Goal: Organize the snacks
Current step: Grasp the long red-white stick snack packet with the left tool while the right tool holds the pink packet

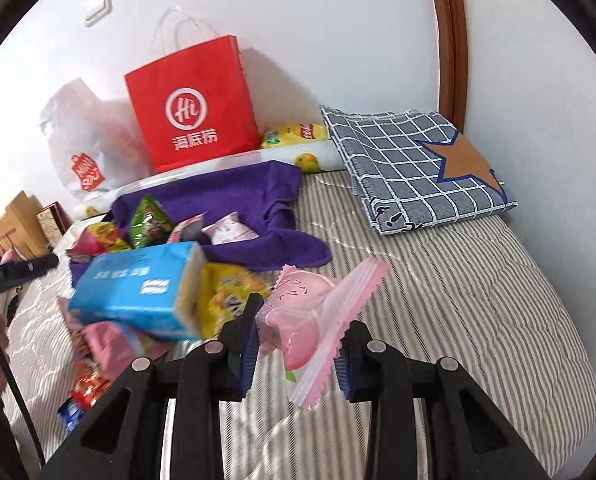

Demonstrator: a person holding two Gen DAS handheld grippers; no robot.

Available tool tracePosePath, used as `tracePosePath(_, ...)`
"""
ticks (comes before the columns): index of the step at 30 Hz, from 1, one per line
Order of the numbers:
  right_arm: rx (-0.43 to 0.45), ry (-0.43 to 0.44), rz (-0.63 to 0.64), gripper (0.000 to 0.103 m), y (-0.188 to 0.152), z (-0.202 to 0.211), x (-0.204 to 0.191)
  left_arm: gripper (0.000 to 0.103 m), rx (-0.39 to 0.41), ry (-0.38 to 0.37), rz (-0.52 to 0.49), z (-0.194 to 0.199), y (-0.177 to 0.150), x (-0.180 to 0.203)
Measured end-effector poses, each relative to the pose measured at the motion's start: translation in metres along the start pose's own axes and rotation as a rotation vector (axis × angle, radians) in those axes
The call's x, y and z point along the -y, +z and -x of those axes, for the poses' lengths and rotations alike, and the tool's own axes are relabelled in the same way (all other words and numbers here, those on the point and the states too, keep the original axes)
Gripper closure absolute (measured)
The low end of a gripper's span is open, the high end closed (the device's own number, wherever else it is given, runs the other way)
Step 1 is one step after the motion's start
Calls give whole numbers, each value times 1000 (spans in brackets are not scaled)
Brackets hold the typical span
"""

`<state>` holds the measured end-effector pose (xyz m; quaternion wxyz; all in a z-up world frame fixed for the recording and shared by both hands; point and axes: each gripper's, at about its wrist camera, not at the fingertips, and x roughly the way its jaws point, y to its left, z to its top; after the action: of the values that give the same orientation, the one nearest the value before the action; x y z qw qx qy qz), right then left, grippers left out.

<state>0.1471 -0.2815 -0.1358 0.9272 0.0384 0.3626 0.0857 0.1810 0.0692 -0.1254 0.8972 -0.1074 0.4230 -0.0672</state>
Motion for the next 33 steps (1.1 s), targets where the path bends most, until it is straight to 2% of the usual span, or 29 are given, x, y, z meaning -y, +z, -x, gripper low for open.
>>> tracePosePath(6, 21, 37, 9, 73, -13, 19, -9, 26, -57, 0, 13, -1, -38, 5)
tracePosePath(9, 19, 42, 14, 73, -23, 26, -10, 27, -99, -33, 39, -11, -51, 9)
tracePosePath(13, 11, 44, 4, 73, -35, 32, -7, 31, -114, -81, 49, -21, -59, 19)
tracePosePath(16, 2, 46, -2, 73, -44, 35, -5, 45, -147, -46, 48, -37, -66, 25)
tracePosePath(17, -3, 45, -3, 73, -47, 35, -4, 48, -132, -33, 42, -36, -67, 26)
tracePosePath(18, -6, 43, -7, 73, -50, 35, -3, 62, -113, -18, 31, -35, -68, 28)
tracePosePath(19, -8, 45, -10, 73, -51, 34, -2, 71, -121, -13, 12, -36, -68, 31)
tracePosePath(23, -16, 60, -23, 73, -54, 30, -1, 74, -126, -9, -4, -28, -66, 27)
tracePosePath(27, -18, 86, -29, 73, -57, 21, -4, 76, -99, 74, -28, -7, -66, 12)
tracePosePath(33, -36, 119, -23, 73, -58, 3, -13, 75, -107, 133, 16, 3, -69, -20)
